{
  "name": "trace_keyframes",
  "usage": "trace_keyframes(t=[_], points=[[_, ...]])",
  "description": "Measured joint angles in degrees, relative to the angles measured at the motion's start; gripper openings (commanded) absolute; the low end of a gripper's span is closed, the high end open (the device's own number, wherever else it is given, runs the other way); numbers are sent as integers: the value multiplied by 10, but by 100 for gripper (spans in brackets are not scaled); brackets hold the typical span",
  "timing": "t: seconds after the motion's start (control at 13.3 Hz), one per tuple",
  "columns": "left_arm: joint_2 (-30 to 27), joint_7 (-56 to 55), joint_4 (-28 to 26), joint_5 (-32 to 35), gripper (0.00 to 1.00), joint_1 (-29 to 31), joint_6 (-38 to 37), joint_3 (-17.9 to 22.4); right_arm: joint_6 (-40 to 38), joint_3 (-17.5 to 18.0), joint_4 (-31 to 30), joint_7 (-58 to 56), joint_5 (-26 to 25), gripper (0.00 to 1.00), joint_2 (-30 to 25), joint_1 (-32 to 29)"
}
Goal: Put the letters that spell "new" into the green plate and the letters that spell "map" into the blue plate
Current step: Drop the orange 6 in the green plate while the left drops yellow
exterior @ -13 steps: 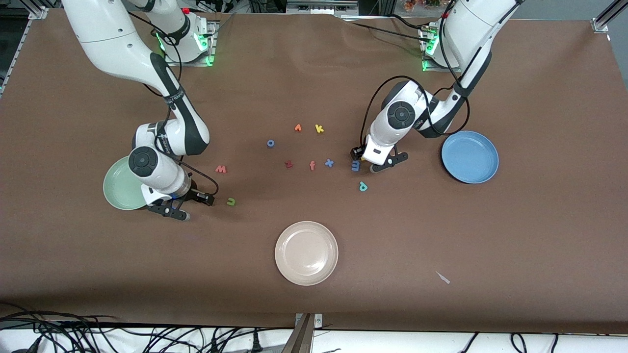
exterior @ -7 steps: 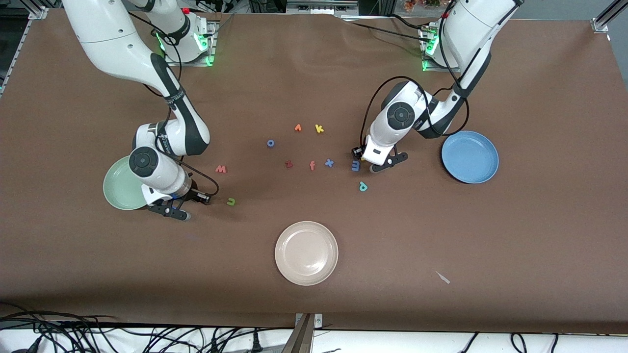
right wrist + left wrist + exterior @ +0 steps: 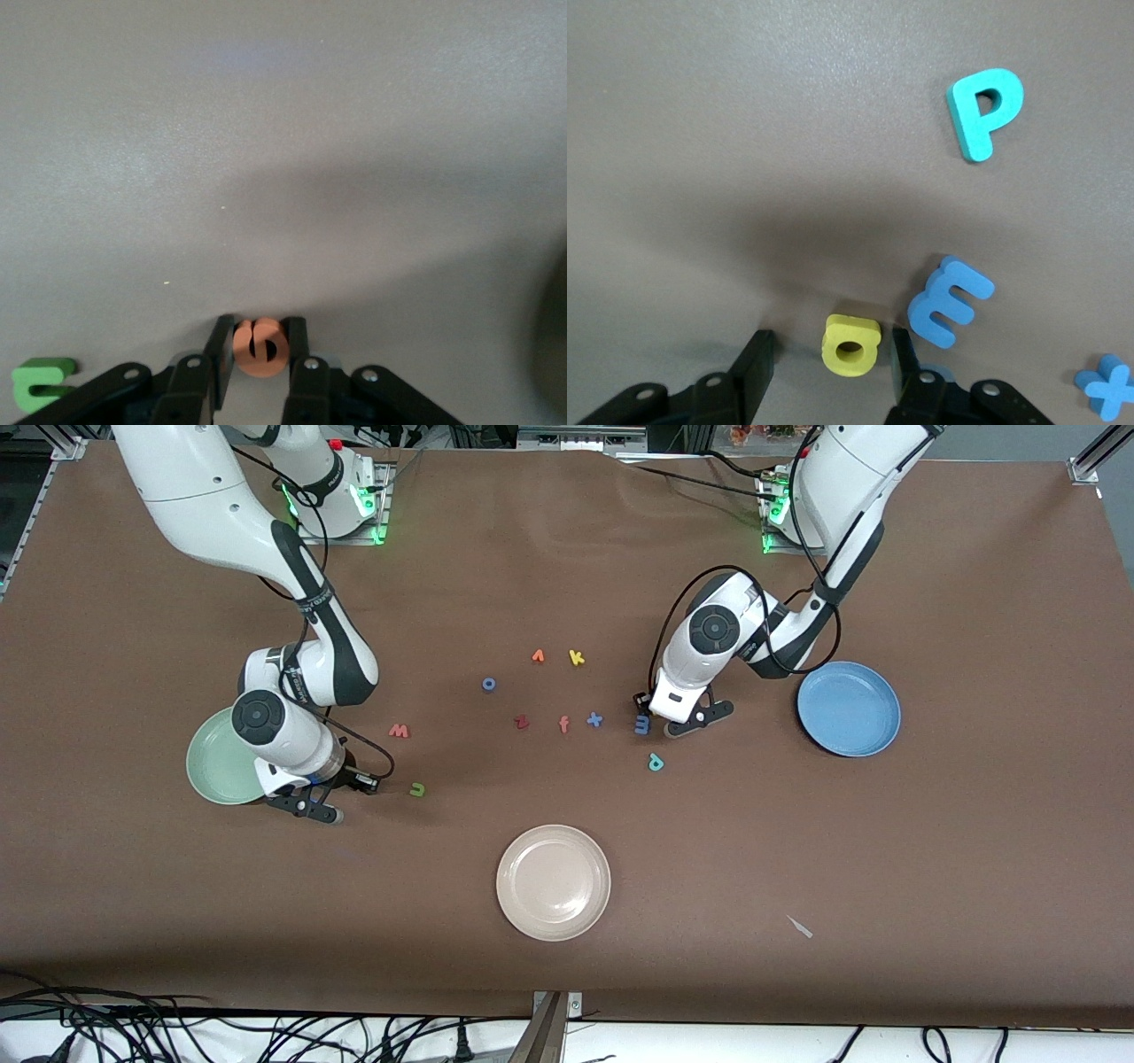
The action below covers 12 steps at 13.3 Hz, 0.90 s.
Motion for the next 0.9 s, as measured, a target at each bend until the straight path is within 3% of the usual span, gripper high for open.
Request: trace_keyframes(t=[0.23,0.53,0.6,0.9], points=[[0,-2,1,0,41,0,-1,0,-11,2,8,0,0,17,1,1],[0,-2,4,0,30,0,-1,0,-100,0,54,-32,0,17,-1,1],[0,-2,4,0,23,0,-1,0,-112,-4,56,-51,0,17,-5,0],[0,-2,12,9,15,0,-6,2,-114,-46,6,-165,-1,17,-48,-1]])
